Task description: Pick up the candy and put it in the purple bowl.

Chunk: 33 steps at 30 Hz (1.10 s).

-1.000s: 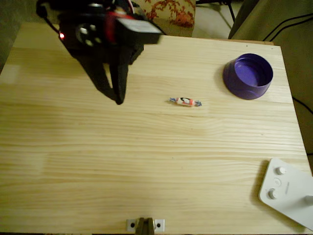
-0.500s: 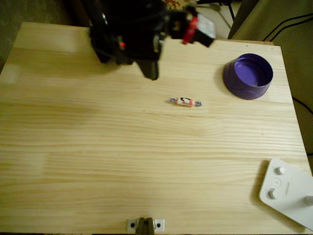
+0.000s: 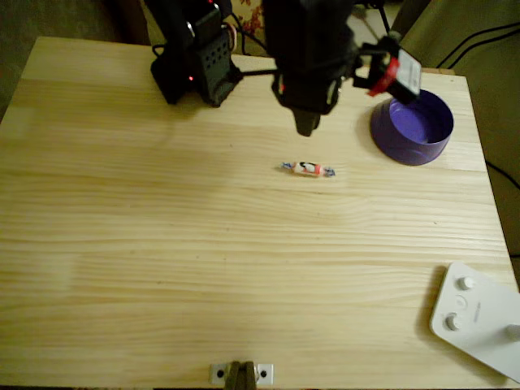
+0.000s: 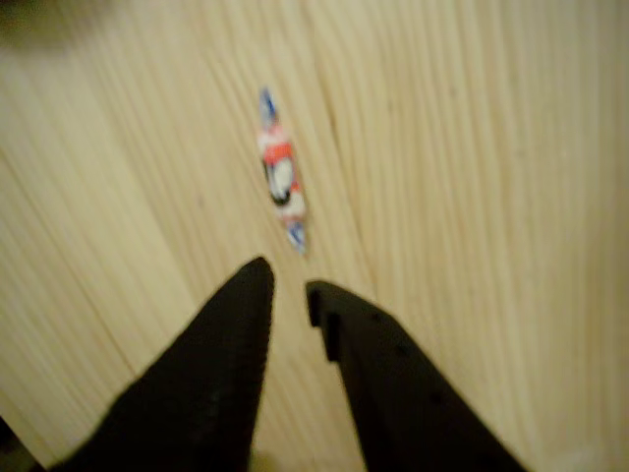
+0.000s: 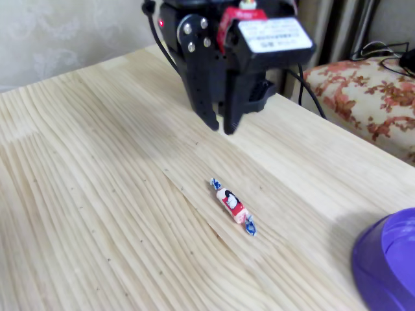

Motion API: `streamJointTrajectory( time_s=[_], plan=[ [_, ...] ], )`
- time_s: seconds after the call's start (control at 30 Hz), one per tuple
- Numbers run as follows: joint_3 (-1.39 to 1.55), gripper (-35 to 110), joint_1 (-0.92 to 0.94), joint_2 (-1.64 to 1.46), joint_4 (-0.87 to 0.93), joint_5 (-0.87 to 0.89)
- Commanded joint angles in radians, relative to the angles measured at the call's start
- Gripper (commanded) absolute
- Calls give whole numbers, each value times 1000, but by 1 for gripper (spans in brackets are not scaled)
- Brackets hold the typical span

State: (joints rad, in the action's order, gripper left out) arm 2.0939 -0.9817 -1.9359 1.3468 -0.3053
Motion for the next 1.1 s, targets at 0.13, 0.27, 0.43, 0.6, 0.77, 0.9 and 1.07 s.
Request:
streamJointTrajectory(
  time_s=[0.13,0.27,0.43,0.6,0.77,0.9,1.07],
  plan=[
    [-40,19,-49,84,-57,114],
    [-34,26,-86,84,-60,135],
    [8,39,-115,110,-61,140],
    [61,39,-127,127,-109,109],
    [98,39,-126,224,-189,67],
    [86,38,-95,281,-244,49],
    [64,38,-72,351,-287,23]
  ],
)
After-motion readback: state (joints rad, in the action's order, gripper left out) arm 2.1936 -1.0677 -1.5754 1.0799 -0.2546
